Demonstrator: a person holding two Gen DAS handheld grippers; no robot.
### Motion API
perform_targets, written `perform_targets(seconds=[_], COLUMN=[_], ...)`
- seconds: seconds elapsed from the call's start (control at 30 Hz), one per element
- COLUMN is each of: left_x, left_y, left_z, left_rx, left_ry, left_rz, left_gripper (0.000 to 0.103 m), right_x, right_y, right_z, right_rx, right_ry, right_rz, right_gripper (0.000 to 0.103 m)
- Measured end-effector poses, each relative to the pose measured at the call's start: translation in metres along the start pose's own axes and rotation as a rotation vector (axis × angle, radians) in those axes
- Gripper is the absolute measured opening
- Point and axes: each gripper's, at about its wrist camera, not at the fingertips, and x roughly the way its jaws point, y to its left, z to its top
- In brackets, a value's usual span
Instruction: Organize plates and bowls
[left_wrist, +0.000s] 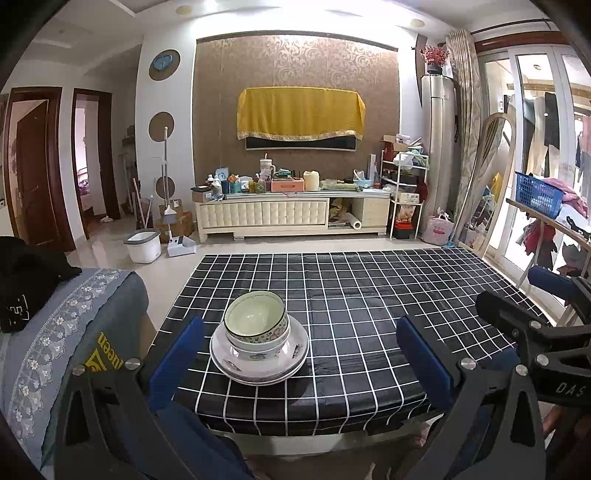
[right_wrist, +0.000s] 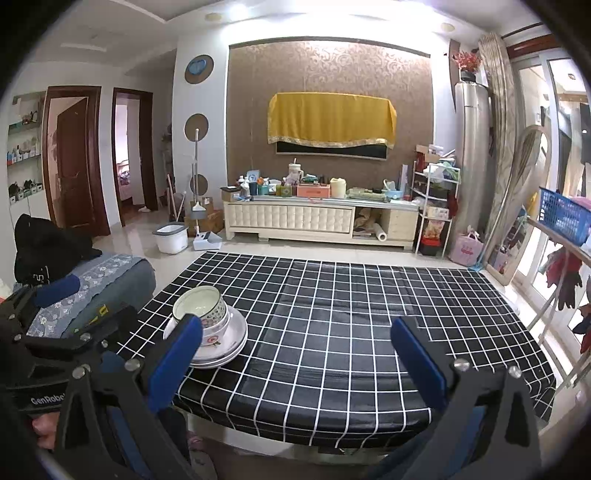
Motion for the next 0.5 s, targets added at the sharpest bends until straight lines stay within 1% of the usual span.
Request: perform_targets(seconds=[0.3,0.5], left_x=[-0.0012,-0.0009], left_y=[-0.0053,-0.0036], left_z=[0.0005,0.0011], left_rx=[0.005,-0.002], left_ry=[0.001,0.002], left_rz=[0.007,-0.007], left_gripper=[0.103,0.103], right_x=[-0.0016,-0.0009], right_y=[-0.0046,-0.0069], right_z=[-0.0014,-0.0024], right_rx=[0.004,0.011], right_ry=[0.008,0.017], right_rz=[-0.003,-0.011], right_gripper=[0.103,0.103])
